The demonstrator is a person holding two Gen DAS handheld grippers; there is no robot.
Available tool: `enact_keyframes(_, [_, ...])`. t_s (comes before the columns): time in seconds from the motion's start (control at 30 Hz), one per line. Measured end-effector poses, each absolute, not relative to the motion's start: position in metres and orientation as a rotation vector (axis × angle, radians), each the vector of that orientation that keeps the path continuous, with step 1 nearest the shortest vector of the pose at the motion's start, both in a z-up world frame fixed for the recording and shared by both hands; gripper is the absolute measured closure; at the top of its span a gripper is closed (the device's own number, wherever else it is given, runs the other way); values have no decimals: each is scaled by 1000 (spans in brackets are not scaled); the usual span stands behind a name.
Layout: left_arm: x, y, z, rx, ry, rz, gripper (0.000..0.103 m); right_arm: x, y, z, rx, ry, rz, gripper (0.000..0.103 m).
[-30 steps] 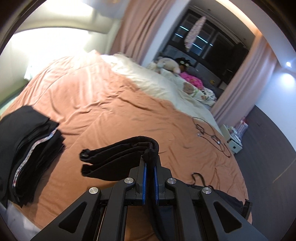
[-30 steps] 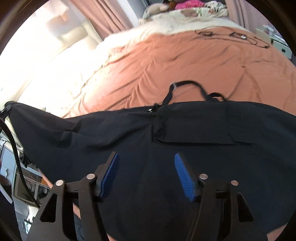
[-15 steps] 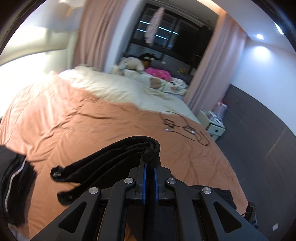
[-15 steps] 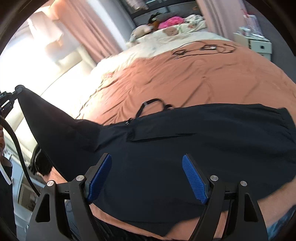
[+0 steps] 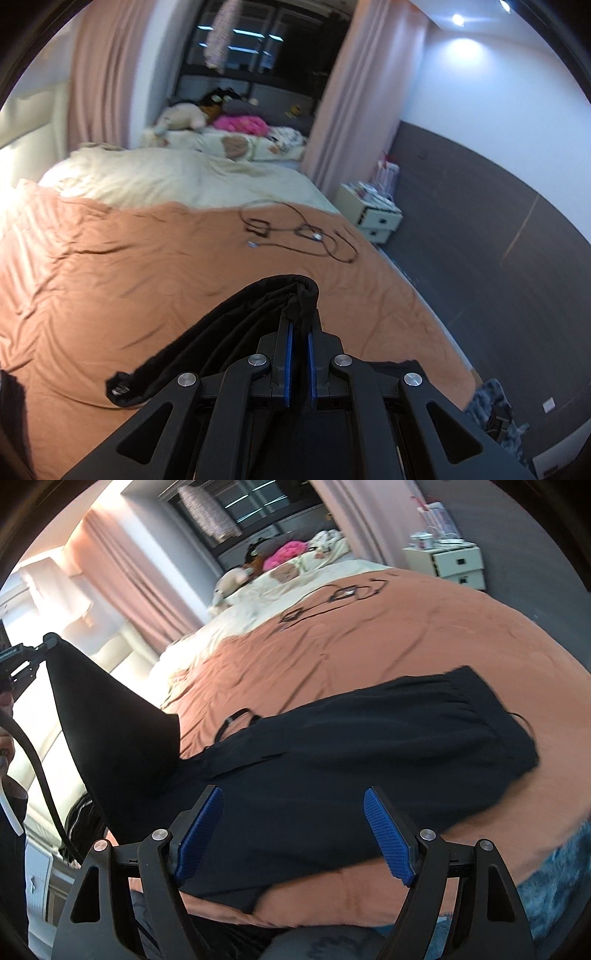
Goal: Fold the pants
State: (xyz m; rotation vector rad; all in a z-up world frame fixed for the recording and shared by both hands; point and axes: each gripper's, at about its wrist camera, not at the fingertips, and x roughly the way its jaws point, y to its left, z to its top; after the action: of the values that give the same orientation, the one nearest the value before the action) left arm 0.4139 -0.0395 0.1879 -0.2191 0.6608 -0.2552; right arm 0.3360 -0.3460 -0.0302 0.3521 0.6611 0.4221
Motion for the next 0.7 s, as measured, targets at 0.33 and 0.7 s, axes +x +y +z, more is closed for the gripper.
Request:
enact_keyframes(0.33, [464,-149,152,-175,752,-380,96,310,-394,-46,447,651,313,25])
enact_keyframes(0.7, [486,-243,104,-157,852,-522,96,284,-409,-58,530,659,230,25])
